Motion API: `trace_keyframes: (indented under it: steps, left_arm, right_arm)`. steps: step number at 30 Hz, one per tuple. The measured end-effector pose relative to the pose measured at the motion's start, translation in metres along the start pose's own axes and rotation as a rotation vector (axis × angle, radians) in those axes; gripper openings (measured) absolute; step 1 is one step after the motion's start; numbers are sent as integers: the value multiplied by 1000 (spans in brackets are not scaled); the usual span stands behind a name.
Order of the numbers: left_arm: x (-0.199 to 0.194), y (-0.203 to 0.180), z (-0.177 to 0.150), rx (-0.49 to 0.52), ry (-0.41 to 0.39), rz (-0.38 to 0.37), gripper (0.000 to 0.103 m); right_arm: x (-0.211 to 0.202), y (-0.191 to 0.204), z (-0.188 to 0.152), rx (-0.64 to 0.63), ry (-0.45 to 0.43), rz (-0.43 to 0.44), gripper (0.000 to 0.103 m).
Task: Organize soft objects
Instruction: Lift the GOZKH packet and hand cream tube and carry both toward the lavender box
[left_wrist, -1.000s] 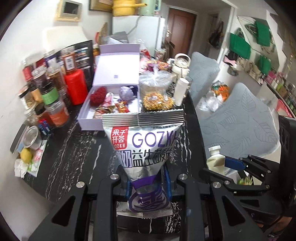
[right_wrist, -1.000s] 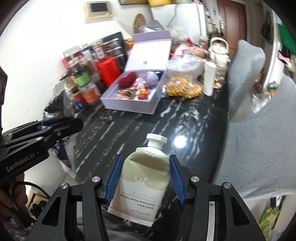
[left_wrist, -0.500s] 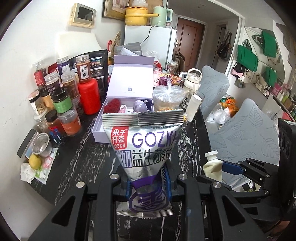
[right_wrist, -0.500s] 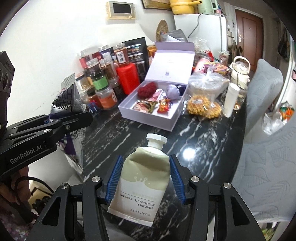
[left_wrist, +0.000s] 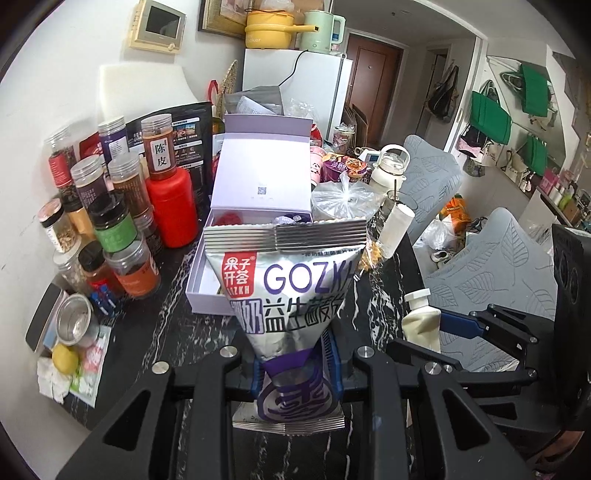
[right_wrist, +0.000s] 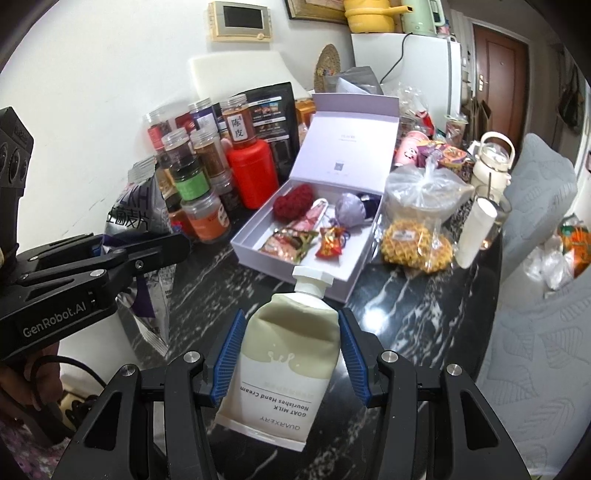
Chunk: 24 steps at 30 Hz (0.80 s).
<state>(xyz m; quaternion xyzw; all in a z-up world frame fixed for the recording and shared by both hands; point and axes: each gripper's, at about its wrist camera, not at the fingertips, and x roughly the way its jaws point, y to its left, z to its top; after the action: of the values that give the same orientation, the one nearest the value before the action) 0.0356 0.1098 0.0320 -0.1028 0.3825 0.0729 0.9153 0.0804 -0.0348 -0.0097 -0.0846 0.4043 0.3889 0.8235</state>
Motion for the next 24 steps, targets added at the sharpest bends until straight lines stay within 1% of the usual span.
trace_keyframes:
  steps: [5,11,17,24]
  left_arm:
    - [12,13,18,10,5,-19,27]
    - [32,29,42,26,31,-39,27]
    - [52,43,68,39,24,-56,27]
    - [75,61,94,55,24,-47,27]
  right_arm:
    - [10,-1,20,9,-8,-16,51]
    - [23,-2,48,22,-14,-42,51]
    - [35,-6,73,37,-19,-64,51]
    - [57,-12,102,50,-16,-83,51]
